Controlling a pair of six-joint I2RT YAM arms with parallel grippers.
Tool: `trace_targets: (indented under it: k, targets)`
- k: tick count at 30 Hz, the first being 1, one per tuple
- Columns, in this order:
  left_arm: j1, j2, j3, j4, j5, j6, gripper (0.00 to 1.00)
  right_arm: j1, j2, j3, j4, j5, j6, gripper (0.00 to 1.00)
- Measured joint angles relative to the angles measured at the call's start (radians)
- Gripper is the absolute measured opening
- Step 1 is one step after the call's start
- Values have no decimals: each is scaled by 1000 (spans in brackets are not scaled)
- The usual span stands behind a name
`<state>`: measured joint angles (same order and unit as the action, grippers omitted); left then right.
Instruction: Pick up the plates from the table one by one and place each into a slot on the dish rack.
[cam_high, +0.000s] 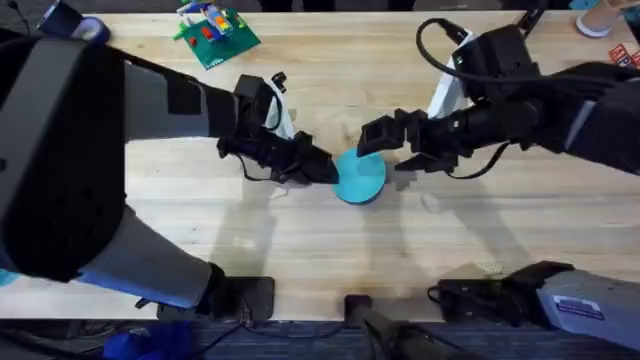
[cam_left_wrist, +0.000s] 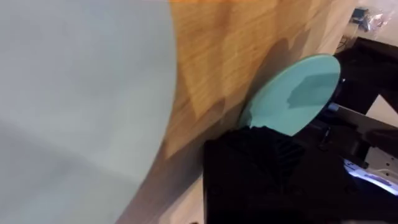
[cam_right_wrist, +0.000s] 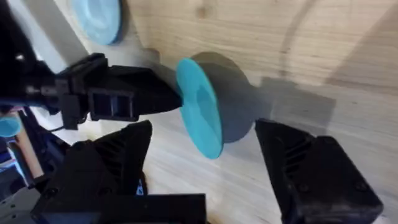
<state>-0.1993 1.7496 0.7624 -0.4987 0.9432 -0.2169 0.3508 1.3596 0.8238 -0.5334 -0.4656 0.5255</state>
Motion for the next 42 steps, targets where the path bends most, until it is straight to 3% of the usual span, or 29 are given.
trace_targets:
  k: [17,20,27,34,38,42]
  targets:
    - [0,0,0,1,0,0,42,42,138,-2,86,-3,38,974]
    - [0,0,0,1,0,0,43,44,138,-2,88,-3,44,897]
    - [0,0,0,1,0,0,43,44,138,-2,89,-3,48,554]
    - [0,0,0,1,0,0,43,44,138,-2,89,-3,48,344]
    - [0,0,0,1,1,0,43,41,137,-2,87,-10,49,67]
    - [3,0,0,0,3,0,43,38,126,-2,93,-30,47,42]
